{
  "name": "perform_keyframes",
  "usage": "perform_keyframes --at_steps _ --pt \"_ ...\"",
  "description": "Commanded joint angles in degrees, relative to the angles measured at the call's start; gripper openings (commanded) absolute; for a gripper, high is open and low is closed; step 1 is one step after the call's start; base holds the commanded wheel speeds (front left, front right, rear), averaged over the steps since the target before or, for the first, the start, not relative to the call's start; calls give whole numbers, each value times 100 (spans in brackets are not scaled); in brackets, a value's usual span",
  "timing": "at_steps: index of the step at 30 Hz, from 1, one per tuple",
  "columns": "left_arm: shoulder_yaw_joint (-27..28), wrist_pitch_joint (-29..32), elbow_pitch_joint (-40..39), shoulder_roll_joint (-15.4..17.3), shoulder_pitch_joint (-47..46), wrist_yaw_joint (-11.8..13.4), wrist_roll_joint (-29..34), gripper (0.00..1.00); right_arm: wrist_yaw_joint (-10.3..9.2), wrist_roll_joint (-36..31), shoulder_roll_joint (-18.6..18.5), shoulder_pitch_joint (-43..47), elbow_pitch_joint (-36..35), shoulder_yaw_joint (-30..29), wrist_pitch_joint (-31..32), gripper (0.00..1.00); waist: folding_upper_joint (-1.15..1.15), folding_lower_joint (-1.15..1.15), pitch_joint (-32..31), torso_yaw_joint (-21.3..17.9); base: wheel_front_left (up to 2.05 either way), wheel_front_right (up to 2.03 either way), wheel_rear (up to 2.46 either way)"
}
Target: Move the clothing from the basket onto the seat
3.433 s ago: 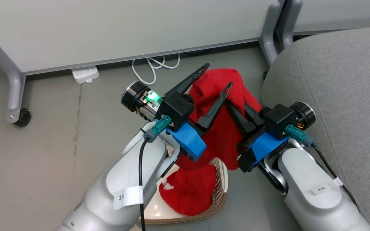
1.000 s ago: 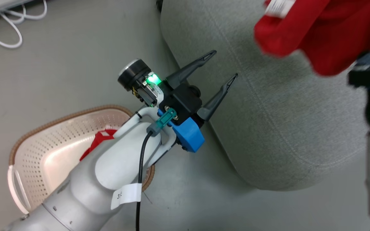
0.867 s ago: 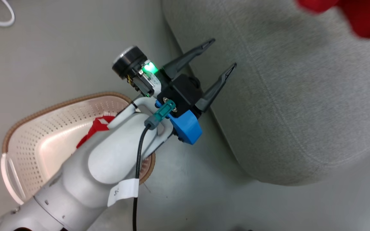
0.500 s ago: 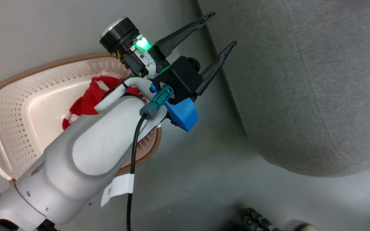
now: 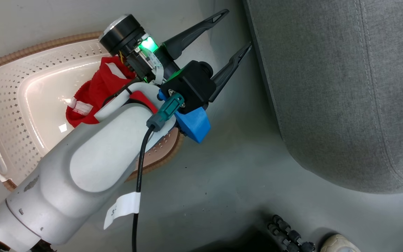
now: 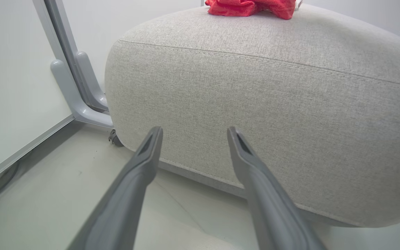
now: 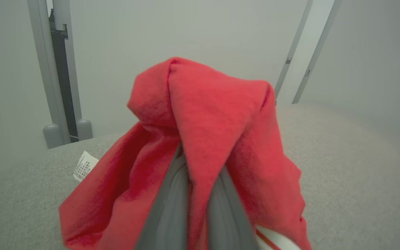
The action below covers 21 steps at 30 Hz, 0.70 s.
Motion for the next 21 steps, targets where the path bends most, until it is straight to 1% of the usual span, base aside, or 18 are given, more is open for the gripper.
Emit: perform_keyframes --at_steps 1,6,9,10,11,12,16,21 --pt "11 23 -33 25 -101 41 24 100 1 24 67 133 75 -9 -20 0 0 -1 4 12 0 0 0" --pt "4 23 -41 51 -100 62 -15 100 1 130 234 407 329 -20 -20 0 0 -1 -32 4 0 0 0" --pt "-8 11 -8 61 -87 73 -37 100 1 179 267 513 441 -3 -20 0 0 -1 -84 -14 0 0 0" --pt "-16 -6 7 49 -85 75 -44 100 1 185 268 563 452 -10 -20 31 0 -1 -113 -14 0 0 0" --pt "-27 -27 25 31 -76 81 -51 100 1 192 276 614 456 -14 -20 98 0 -1 -152 -12 0 0 0" --pt "-30 -60 46 12 -61 82 -59 100 1 185 287 664 438 7 -20 100 0 -1 -198 -9 0 0 0" --pt "-46 -216 166 -86 54 130 -115 100 1 119 299 1014 200 32 -20 100 0 -1 -470 22 0 0 0" --pt "-6 -496 413 -256 237 211 -269 100 1 23 376 1683 -353 73 -20 100 0 -1 -976 96 0 0 0"
